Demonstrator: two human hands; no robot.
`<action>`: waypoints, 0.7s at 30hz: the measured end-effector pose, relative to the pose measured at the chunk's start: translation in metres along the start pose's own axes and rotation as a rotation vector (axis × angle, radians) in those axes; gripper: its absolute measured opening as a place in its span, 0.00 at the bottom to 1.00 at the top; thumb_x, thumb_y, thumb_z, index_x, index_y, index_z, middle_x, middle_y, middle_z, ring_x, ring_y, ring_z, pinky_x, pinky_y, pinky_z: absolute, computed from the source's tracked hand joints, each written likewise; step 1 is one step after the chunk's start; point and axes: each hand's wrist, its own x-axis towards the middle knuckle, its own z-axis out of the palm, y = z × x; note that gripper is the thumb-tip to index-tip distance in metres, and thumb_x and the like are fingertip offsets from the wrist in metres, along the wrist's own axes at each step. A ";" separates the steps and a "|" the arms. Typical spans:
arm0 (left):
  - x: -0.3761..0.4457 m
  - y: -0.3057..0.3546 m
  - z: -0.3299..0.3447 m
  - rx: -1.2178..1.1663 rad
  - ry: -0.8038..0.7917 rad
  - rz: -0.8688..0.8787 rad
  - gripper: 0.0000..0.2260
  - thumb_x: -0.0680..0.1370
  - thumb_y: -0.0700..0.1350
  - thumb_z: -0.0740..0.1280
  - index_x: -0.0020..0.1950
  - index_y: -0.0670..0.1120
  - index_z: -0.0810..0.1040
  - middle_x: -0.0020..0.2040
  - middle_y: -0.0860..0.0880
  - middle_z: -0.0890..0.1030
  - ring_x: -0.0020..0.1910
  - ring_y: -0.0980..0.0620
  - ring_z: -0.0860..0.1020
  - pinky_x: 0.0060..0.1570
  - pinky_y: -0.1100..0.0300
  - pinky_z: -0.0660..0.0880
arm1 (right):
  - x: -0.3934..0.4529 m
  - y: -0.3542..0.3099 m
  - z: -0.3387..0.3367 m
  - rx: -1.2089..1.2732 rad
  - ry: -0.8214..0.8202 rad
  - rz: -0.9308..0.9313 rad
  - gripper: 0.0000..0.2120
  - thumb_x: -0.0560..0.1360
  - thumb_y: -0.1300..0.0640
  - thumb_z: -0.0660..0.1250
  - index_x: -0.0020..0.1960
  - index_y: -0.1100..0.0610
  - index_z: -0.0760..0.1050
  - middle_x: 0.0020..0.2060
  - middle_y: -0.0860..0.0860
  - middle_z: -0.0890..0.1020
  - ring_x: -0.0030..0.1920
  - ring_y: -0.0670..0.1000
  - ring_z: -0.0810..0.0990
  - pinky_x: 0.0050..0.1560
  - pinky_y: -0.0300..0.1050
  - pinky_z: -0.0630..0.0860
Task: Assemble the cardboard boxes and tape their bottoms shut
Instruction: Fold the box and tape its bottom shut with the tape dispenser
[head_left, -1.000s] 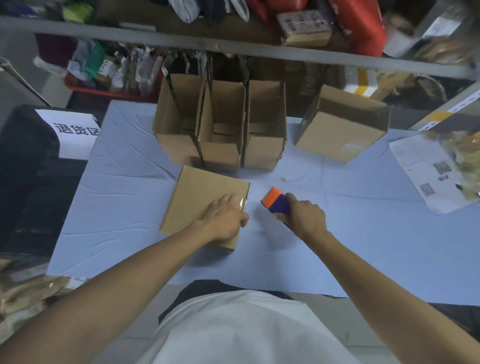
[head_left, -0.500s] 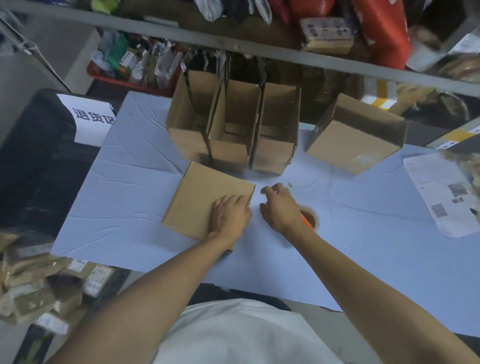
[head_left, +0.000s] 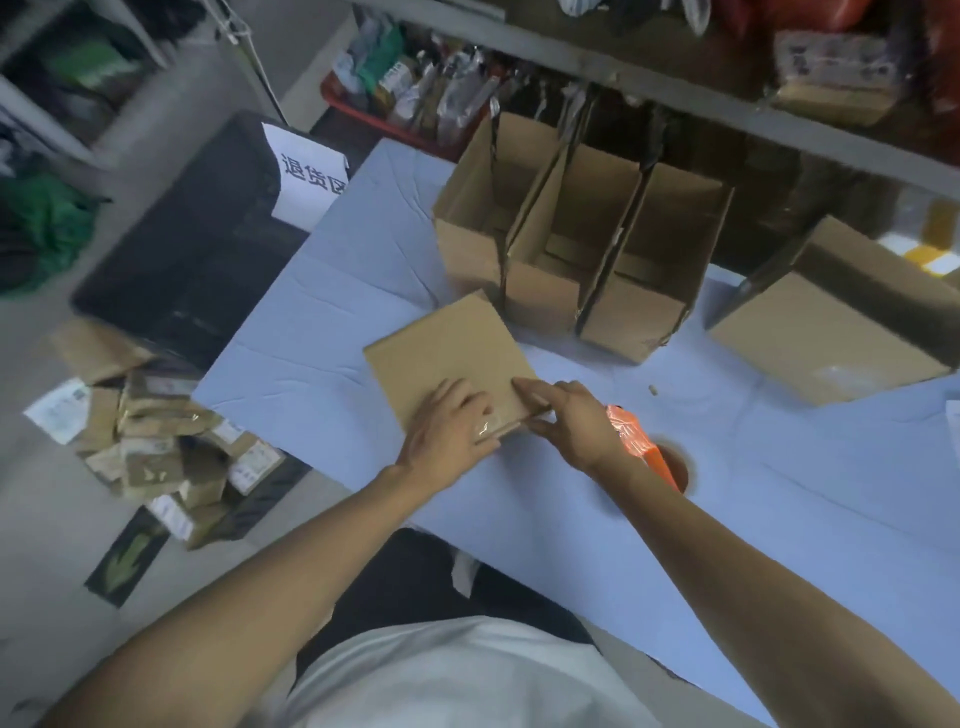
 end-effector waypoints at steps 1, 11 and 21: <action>-0.005 -0.003 -0.004 -0.001 0.005 0.002 0.14 0.67 0.50 0.77 0.43 0.45 0.76 0.44 0.48 0.75 0.47 0.46 0.73 0.47 0.53 0.71 | -0.001 -0.003 0.004 0.033 0.014 0.001 0.26 0.74 0.55 0.72 0.70 0.48 0.72 0.42 0.52 0.76 0.49 0.57 0.72 0.47 0.45 0.66; 0.001 -0.026 -0.081 -0.104 0.196 0.044 0.04 0.73 0.45 0.73 0.40 0.48 0.80 0.40 0.53 0.77 0.44 0.49 0.75 0.35 0.56 0.71 | 0.011 -0.074 -0.022 0.343 0.140 0.111 0.21 0.71 0.47 0.74 0.63 0.48 0.79 0.54 0.49 0.79 0.55 0.47 0.75 0.54 0.35 0.71; 0.042 -0.066 -0.124 -0.287 0.092 0.044 0.02 0.74 0.48 0.71 0.44 0.52 0.82 0.42 0.54 0.79 0.47 0.52 0.76 0.46 0.51 0.74 | 0.047 -0.131 -0.030 0.285 0.364 0.020 0.08 0.75 0.59 0.70 0.52 0.52 0.85 0.43 0.47 0.81 0.45 0.41 0.76 0.47 0.35 0.72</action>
